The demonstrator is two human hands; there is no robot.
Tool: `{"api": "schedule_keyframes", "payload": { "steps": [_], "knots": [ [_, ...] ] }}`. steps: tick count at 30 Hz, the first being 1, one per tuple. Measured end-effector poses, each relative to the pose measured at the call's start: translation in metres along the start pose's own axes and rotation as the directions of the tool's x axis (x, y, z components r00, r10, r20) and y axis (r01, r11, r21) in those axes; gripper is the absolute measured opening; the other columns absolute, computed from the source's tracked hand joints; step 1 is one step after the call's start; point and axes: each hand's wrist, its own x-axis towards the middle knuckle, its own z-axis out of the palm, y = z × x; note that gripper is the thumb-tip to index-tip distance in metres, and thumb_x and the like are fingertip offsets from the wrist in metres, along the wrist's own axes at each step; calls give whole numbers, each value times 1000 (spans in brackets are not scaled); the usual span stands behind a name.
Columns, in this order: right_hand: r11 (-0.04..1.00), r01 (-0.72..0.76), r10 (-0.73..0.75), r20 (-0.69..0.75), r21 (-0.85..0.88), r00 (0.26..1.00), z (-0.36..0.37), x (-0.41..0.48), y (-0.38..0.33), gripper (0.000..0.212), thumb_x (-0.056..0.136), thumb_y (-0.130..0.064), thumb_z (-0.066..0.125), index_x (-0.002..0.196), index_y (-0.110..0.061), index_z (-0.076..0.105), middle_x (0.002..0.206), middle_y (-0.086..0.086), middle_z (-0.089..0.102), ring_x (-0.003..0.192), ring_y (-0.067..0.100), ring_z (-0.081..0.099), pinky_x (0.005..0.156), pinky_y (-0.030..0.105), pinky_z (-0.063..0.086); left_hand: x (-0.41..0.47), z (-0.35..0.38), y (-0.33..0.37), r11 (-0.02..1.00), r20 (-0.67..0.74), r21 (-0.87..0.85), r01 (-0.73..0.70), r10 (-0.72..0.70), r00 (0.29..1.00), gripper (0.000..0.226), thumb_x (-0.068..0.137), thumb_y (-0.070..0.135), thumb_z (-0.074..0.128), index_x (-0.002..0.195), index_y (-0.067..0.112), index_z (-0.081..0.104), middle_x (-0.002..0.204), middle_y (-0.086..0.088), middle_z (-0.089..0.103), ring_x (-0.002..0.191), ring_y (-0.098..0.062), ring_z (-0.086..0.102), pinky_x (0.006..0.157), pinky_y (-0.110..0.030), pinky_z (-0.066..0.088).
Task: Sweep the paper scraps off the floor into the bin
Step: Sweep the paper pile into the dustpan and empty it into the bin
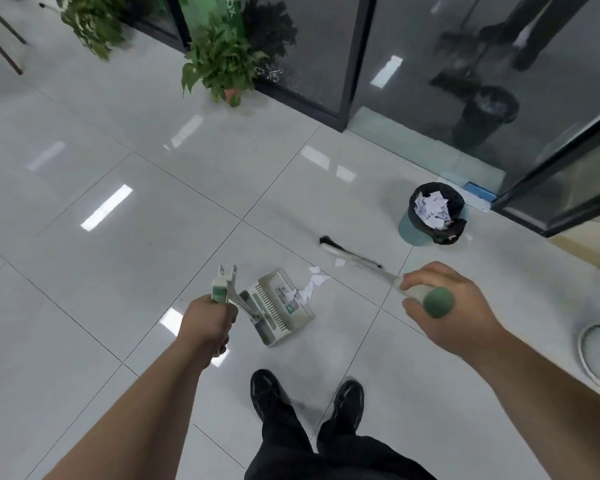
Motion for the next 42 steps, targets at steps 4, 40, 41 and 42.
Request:
{"api": "schedule_keyframes", "payload": {
  "steps": [4, 40, 41, 42],
  "knots": [
    [981, -54, 85, -166, 185, 982, 9, -16, -3, 26, 76, 4, 75, 78, -22, 73, 89, -11, 68, 83, 13, 65, 70, 28, 52, -3, 13, 1, 1000, 9, -16, -6, 6, 1000, 21, 80, -3, 48, 69, 13, 41, 56, -6, 35, 44, -15, 27, 49, -24, 26],
    [900, -414, 423, -503, 136, 754, -83, -31, -107, 9, 78, -28, 65, 84, -20, 67, 71, 8, 69, 74, 35, 65, 71, 47, 57, -59, -29, 115, 968, 176, -68, -243, 252, 952, 17, 84, -3, 50, 76, 12, 45, 58, -4, 39, 42, -19, 31, 46, -24, 32],
    [888, -438, 446, -494, 141, 746, -87, -33, -101, 11, 79, -28, 65, 82, -18, 67, 71, 8, 69, 72, 35, 64, 69, 47, 57, -63, -24, 124, 963, 182, -71, -259, 267, 946, 18, 84, -3, 50, 75, 12, 45, 58, -4, 39, 42, -19, 31, 46, -25, 32],
    [876, -463, 466, -483, 135, 741, -90, -36, -95, 13, 79, -29, 64, 81, -17, 67, 70, 8, 70, 70, 35, 64, 67, 46, 56, -68, -18, 131, 958, 191, -73, -277, 286, 939, 18, 83, -2, 50, 75, 12, 44, 58, -4, 38, 43, -19, 31, 46, -25, 32]
  ]
}}
